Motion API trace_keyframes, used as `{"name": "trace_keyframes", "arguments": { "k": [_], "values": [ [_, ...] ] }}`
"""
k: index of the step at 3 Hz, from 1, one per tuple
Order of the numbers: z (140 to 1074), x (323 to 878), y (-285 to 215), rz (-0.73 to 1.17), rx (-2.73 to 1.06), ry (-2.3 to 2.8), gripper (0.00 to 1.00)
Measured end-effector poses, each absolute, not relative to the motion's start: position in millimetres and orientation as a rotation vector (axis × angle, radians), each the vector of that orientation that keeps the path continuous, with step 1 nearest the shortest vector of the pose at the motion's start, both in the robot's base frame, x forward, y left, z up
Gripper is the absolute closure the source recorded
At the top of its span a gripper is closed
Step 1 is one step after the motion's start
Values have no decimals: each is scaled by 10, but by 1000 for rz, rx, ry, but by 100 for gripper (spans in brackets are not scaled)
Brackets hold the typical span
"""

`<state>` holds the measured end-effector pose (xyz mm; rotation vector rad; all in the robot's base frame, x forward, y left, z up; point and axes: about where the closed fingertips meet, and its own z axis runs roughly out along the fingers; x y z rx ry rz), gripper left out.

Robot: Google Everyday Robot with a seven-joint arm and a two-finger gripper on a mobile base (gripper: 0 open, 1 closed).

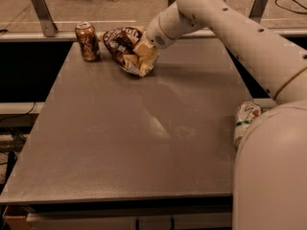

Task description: Move brown chip bag near orange can

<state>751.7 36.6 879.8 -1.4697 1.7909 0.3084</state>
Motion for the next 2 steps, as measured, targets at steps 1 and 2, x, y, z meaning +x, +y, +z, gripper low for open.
{"name": "trace_keyframes", "arguments": {
  "k": [1, 2],
  "values": [
    [8821, 7514, 390, 307, -1474, 1787, 36],
    [8842, 7500, 360, 298, -1474, 1789, 13]
  ]
}}
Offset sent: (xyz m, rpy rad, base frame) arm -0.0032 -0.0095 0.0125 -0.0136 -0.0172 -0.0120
